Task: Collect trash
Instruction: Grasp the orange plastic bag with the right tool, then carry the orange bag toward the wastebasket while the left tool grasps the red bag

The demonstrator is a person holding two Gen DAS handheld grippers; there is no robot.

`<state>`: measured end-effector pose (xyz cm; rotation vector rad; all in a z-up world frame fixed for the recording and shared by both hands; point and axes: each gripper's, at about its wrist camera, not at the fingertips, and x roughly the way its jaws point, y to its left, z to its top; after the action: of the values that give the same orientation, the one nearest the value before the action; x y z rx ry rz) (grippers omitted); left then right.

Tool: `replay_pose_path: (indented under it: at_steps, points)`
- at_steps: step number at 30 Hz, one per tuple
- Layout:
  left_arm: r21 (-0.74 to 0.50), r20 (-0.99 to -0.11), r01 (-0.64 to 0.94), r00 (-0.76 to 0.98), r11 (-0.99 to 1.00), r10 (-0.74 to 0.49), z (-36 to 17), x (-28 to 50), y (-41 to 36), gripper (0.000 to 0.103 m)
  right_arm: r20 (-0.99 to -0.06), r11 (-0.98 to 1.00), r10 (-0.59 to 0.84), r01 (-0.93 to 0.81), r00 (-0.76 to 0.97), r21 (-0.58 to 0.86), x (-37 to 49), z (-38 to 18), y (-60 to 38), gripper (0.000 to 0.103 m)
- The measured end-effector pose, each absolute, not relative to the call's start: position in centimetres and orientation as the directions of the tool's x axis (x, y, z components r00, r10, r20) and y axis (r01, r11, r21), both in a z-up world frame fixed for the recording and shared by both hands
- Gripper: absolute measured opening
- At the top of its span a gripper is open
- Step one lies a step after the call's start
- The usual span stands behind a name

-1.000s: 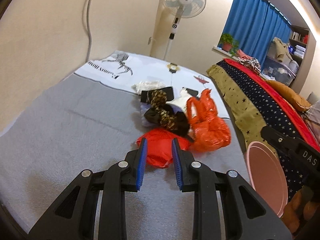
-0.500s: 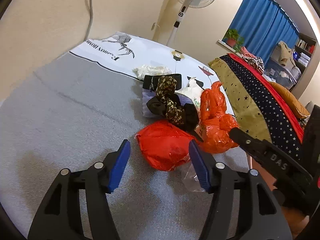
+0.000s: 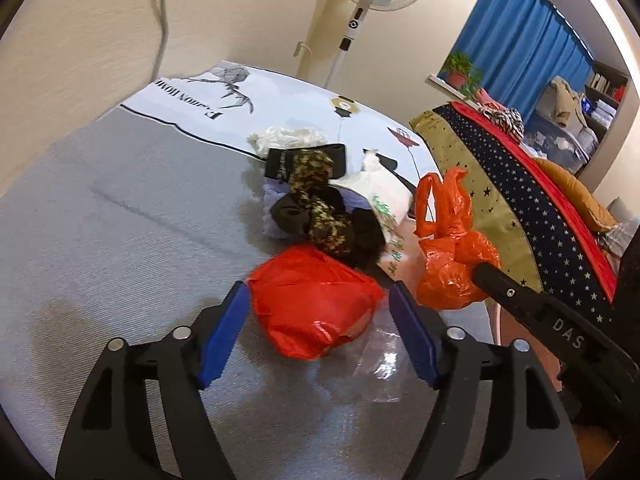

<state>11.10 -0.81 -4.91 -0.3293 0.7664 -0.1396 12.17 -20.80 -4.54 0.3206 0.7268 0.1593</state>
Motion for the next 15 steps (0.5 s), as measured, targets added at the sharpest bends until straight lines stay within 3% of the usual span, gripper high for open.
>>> replay_pose_path:
  at_steps: [5, 8, 15]
  points:
    - [-0.287, -0.704, -0.025, 0.684, 0.958, -0.193, -5.6, 11.6, -1.5, 0.073, -0.624, 0.943, 0.24, -0.026, 0.743, 0.332, 11.5, -4.3, -21.4, 0.016]
    - [-0.279, -0.705, -0.027, 0.684, 0.96, -0.186, -5.6, 11.6, -1.5, 0.067, -0.62, 0.945, 0.232, -0.023, 0.749, 0.327, 11.1, -4.0, -21.8, 0.016]
    - [-0.234, -0.69, -0.027, 0.708, 0.972, -0.147, -5.0, 10.9, -1.3, 0.065, -0.608, 0.945, 0.226, -0.019, 0.761, 0.327, 10.2, -3.1, -22.3, 0.016]
